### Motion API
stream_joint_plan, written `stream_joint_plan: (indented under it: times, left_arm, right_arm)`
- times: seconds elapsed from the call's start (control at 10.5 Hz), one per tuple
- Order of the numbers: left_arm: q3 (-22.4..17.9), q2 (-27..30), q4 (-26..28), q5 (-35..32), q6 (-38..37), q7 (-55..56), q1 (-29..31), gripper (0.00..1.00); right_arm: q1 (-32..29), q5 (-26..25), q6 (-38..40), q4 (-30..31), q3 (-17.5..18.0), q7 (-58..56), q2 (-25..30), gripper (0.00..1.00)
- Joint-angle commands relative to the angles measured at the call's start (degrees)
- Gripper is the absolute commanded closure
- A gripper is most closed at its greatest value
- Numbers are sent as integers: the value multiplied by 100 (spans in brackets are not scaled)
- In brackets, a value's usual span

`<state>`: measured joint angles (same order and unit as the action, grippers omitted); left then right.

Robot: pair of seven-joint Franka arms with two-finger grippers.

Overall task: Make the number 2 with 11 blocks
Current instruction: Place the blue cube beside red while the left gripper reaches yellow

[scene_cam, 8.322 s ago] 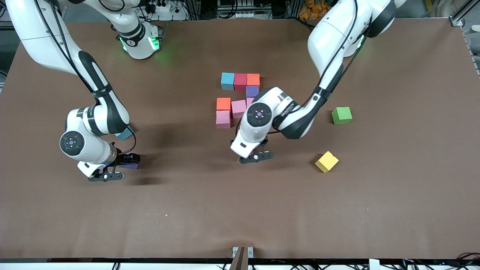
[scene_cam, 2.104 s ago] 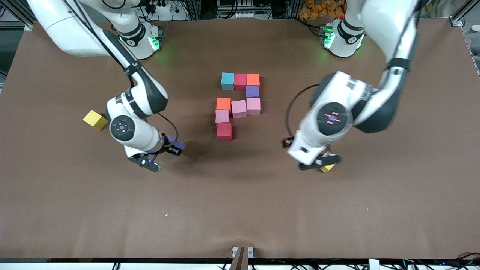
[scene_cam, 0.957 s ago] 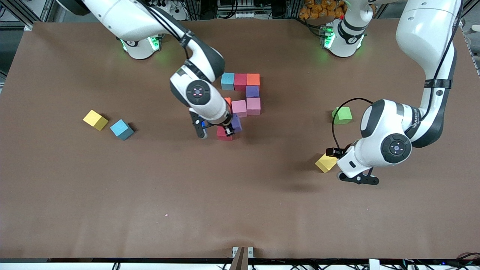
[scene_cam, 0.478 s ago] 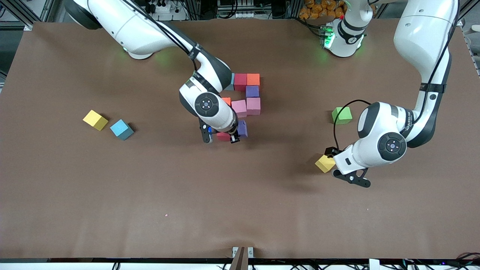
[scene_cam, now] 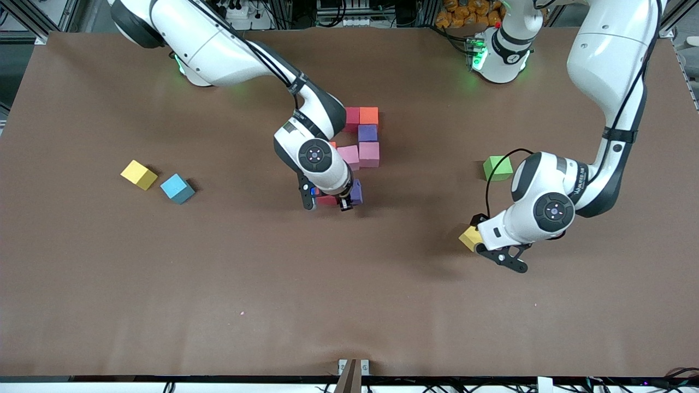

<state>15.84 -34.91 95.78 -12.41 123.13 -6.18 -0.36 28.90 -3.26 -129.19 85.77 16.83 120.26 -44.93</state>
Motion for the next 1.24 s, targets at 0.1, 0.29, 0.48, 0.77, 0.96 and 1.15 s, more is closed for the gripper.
stream_joint_plan:
  times: [0.1,0.29,0.48,0.77,0.96,1.15]
  left_arm:
    - [42,142,432,-130,447,-121,37,0]
    - [60,107,590,-130,693,-121,36,0]
    - [60,54,714,-148,1018,-121,37,0]
    - [60,2,714,-280,1072,-129,2,0]
    - [60,-34,714,-393,1072,-129,1,0]
    - [60,-34,714,-473,1072,-156,1,22]
  right_arm:
    - [327,-69,60,-61,-391,165,-60,61]
    - [318,-210,210,-25,-400,173,-51,61]
    - [318,-210,271,-16,-400,164,-42,61]
    - [353,-210,368,-16,-391,173,-34,61]
    - [388,-201,394,-16,-382,173,-25,61]
    - [397,-184,395,-16,-373,182,-16,61]
